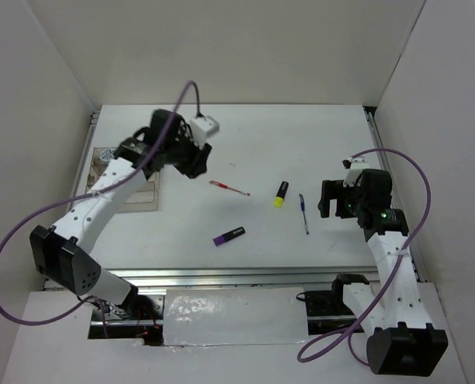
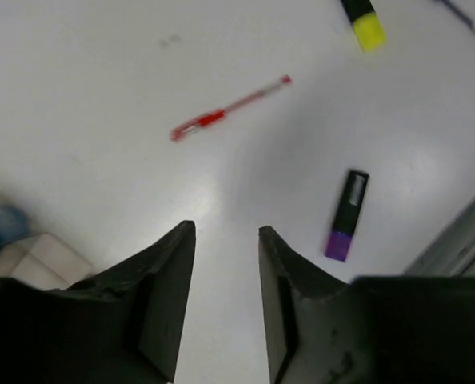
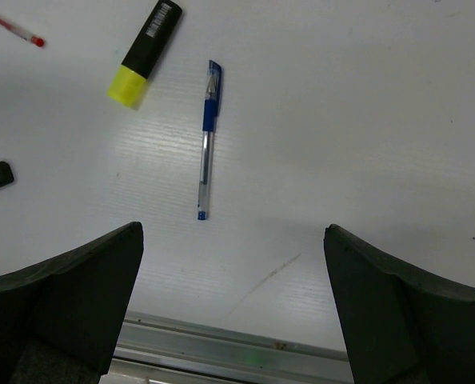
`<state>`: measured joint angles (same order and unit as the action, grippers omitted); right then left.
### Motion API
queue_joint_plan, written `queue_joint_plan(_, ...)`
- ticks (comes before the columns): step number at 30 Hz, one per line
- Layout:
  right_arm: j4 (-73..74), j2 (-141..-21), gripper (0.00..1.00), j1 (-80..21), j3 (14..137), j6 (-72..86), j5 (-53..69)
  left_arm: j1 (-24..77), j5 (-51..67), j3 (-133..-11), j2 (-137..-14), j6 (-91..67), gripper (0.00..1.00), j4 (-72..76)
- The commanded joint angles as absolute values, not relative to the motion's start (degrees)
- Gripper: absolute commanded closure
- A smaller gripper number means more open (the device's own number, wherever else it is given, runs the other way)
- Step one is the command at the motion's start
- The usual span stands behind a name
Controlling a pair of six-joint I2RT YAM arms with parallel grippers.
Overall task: Sort the stationery into containers
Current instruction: Pick up the pen from the center of the board.
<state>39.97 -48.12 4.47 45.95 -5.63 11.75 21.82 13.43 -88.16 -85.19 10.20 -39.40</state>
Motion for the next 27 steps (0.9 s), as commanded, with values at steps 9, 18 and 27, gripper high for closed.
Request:
queue_joint_plan(9, 39.20, -46.67, 0.00, 4.83, 46.58, -5.89, 11.78, 46.92, -2.17, -67.94, -89.99, 0.53, 0.48, -32.61)
queue_joint_plan(18, 39.11, -47.20, 0.00, 5.10, 46.76, -5.98, 11.78, 50.18, -4.66, -73.03, -105.45, -2.55, 0.53, -34.89)
queue_joint_plan(27, 39.11, -47.81, 0.00, 5.27, 46.85, -6.06, 11.86, 52.47, -4.49, -73.65, -109.51, -2.64, 0.51, -33.75)
